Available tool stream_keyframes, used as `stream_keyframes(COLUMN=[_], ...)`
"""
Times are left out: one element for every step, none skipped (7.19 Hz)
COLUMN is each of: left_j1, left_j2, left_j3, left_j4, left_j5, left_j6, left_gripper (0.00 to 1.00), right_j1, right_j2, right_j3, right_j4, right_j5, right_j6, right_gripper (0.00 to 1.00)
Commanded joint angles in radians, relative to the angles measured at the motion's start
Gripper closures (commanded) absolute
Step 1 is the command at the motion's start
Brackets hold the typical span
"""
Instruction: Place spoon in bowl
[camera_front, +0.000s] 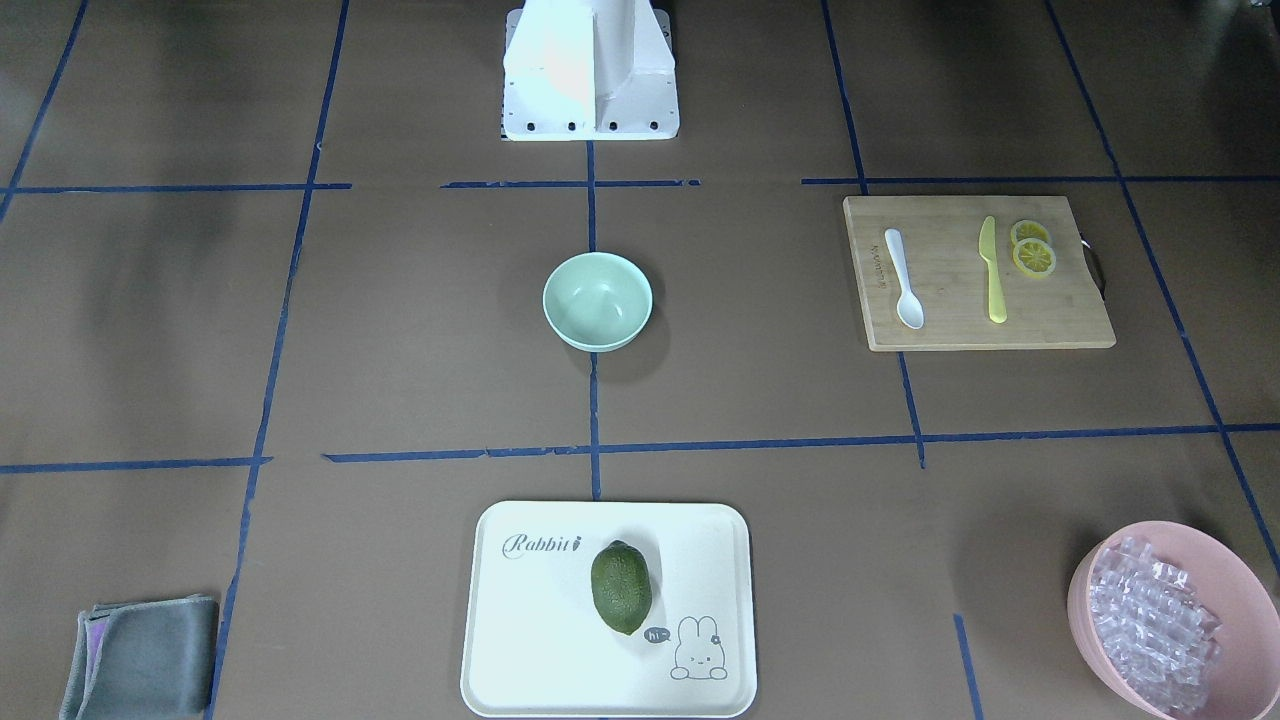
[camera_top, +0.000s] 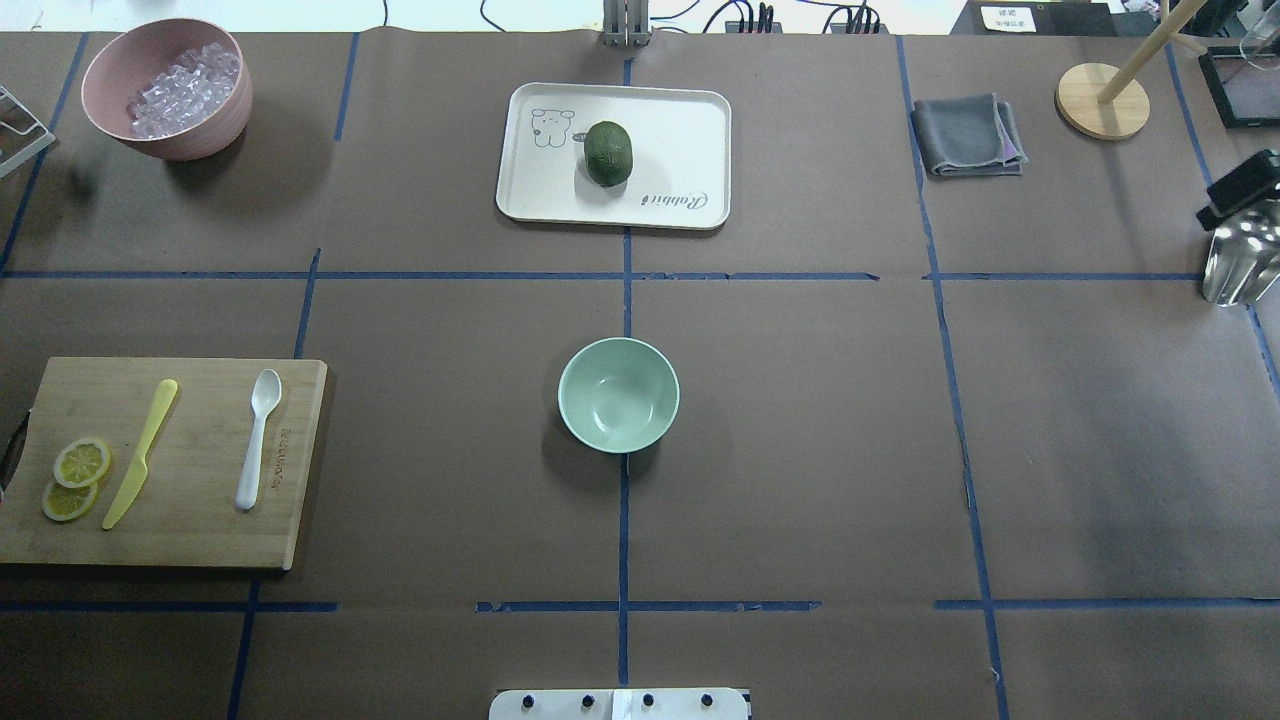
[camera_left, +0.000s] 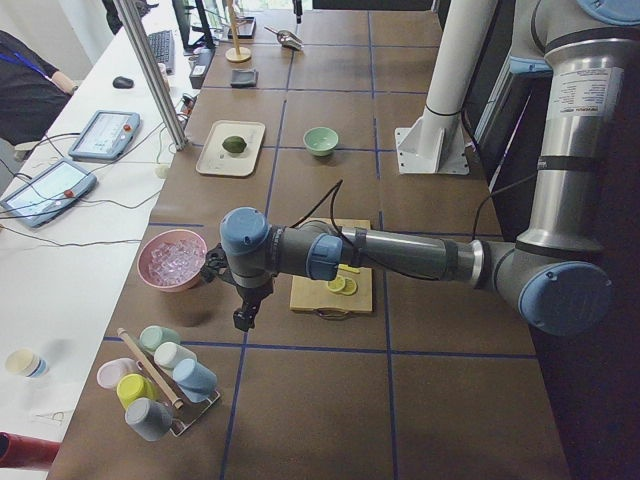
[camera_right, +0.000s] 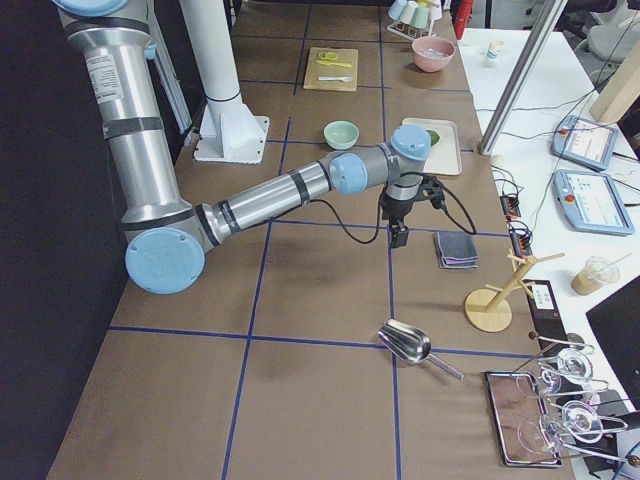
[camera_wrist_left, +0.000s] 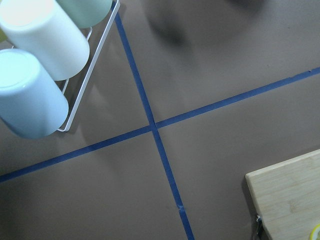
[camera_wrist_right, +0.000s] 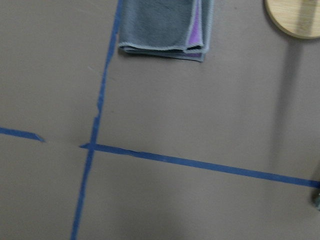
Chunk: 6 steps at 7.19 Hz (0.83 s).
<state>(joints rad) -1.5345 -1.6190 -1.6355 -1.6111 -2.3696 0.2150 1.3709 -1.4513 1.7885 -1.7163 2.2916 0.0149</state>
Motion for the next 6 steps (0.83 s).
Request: stream_keyframes(left_j1=[0.046,0.074,0.133,0.274,0.319,0.379], left_j2=[-0.002,-0.015,-0.016,-0.012,-0.007,-0.005], left_j3=[-0.006,-0.035,-0.084,-0.148,-0.208,-0.243], left_j4=[-0.003,-0.038,-0.053,-0.067,-0.067,-0.069], left_j5=[0.0,0.001,0.0,0.013,0.015,0.02], left_j6=[-0.035,-0.142,-0.267,-0.43,-0.56,-0.677], left_gripper=[0.0,0.0,0.0,0.0,0.0,0.0], right_j1=[0.141,0.163,0.171,0.171,0.169,0.169], right_j2=[-0.209,-0.272,-0.287,-0.294,-0.297,-0.297], right_j3=[0.015,0.029,0.037,0.04,0.04,0.04], right_j4=[0.013,0.077,0.078,0.08,0.081,0.081], right_j5=[-0.004,-0.009,-0.011,-0.021,-0.023,-0.024], right_j6=[-0.215,-0.202,-0.199,-0.191,-0.19,-0.191], right_gripper=[0.0,0.0,0.0,0.0,0.0,0.0])
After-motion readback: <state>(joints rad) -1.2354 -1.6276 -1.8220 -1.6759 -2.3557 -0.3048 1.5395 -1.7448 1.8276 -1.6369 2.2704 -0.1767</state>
